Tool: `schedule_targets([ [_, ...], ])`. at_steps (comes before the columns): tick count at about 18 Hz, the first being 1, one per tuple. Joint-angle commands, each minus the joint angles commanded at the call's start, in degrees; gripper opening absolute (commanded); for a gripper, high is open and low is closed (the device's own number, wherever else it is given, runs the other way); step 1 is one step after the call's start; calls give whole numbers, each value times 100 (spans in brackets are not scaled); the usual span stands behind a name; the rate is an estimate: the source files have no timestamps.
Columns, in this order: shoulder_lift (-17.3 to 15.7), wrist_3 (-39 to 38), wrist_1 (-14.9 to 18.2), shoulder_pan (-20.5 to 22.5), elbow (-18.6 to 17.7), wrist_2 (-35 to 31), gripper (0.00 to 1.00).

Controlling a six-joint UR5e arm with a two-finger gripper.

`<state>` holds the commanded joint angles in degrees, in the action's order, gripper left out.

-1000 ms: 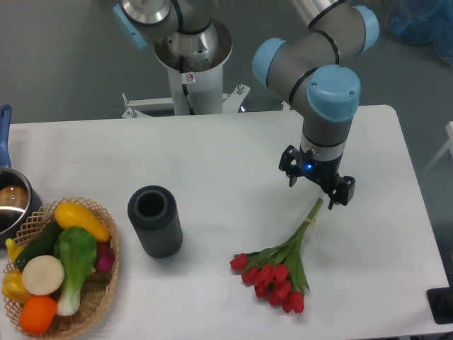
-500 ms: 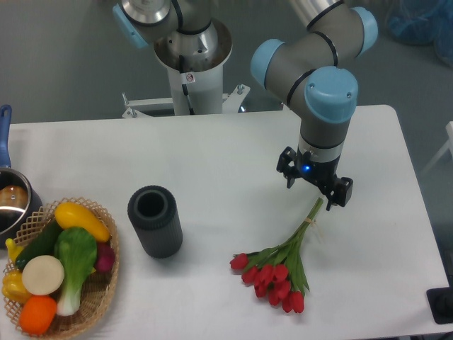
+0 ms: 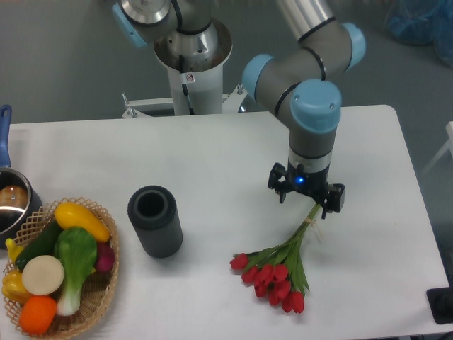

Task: Pick up the flowers from the table
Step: 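Lower the gripper onto the tulip stems and close it around them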

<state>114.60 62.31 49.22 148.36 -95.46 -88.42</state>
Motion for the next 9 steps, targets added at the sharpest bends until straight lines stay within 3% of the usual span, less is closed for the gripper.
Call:
schedule_targets([
  [4, 519, 220, 9, -158, 510, -9, 100],
  [9, 818, 238, 9, -211, 730, -18, 100],
])
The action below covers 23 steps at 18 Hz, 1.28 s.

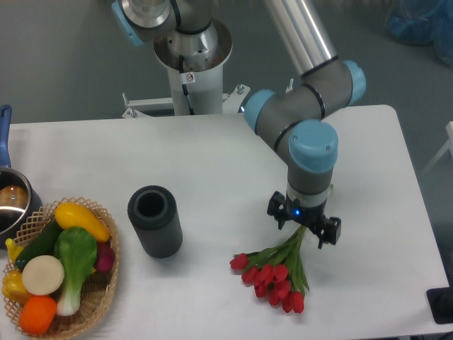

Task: Pick up the flowers from the table
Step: 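Lower the gripper onto the tulip stems and close it around them, then lift the grasped tulip bunch up off the table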

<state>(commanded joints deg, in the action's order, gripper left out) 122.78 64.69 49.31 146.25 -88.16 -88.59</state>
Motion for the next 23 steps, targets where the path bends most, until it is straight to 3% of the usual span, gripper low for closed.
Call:
schedule_targets([
  [12, 281, -17, 18, -114, 9, -18, 99],
  [15, 282, -26, 26, -132, 18, -18, 76],
  [19, 220, -35, 44, -141, 18, -44, 10],
  [20, 194, -35, 44, -141, 18, -35, 0],
  [23, 115, -9, 44, -115, 44, 44, 0],
])
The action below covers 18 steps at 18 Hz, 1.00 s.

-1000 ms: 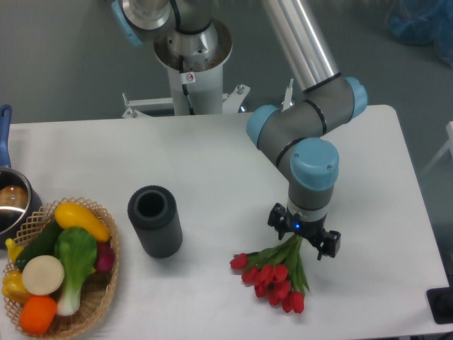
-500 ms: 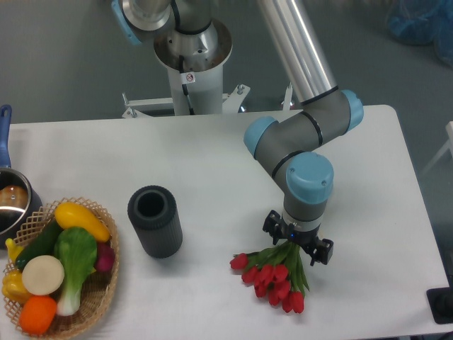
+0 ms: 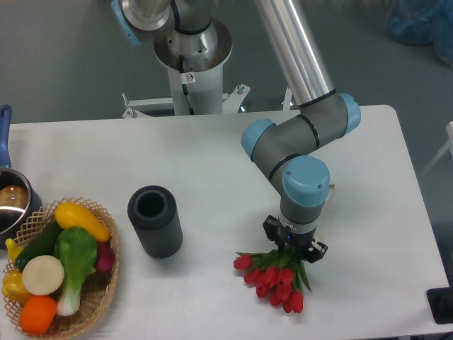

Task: Pick up the flowers from the table
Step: 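Lift the grasped tulip bunch up off the table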

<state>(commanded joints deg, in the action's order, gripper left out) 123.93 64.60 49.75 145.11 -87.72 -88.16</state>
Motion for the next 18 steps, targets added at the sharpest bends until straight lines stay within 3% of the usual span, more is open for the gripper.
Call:
schedule_targets([
  [3, -44, -9, 9, 26, 44, 228, 0],
  [7, -343, -35, 96, 79, -9, 176, 0],
  [10, -589, 0, 447, 281, 62, 150, 0],
  [11, -676, 9, 918, 360, 244, 141, 0],
  [12, -686, 9, 1079, 369, 333, 150, 0],
  [18, -712, 26, 1169, 325, 510, 141, 0],
])
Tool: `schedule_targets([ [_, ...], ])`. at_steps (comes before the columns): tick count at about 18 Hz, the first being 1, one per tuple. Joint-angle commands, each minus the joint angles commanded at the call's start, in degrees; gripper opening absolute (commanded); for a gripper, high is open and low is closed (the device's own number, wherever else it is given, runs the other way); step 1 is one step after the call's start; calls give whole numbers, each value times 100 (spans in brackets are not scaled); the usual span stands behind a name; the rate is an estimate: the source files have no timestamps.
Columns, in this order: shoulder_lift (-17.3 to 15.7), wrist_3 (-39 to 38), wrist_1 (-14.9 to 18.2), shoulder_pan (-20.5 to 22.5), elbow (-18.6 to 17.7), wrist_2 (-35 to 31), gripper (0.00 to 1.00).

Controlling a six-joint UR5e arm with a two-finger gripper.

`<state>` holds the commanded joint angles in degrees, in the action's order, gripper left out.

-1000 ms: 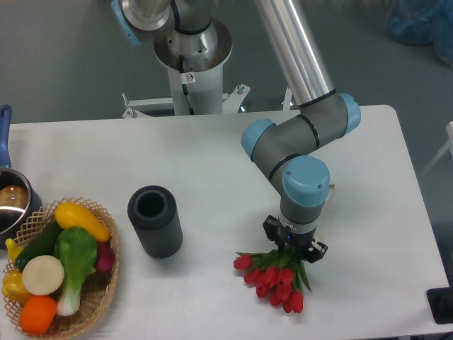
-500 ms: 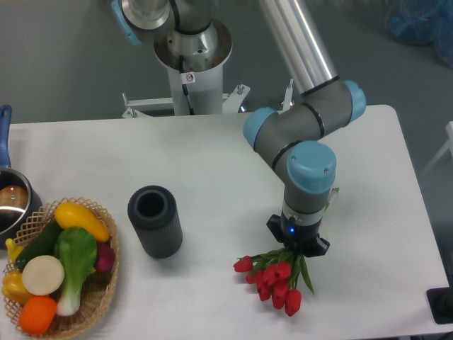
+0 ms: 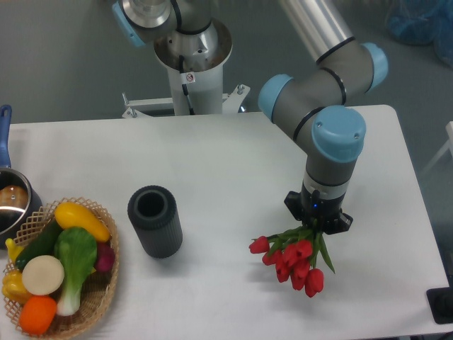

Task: Pick up the flowers from the table
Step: 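Lift the grasped tulip bunch up off the table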

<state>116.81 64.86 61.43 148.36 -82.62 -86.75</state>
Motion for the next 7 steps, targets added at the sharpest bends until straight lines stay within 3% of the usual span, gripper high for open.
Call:
schedule_targets([
  [2, -79, 18, 148, -9, 52, -9, 0],
  [7, -316, 44, 896, 0, 299, -192, 0],
])
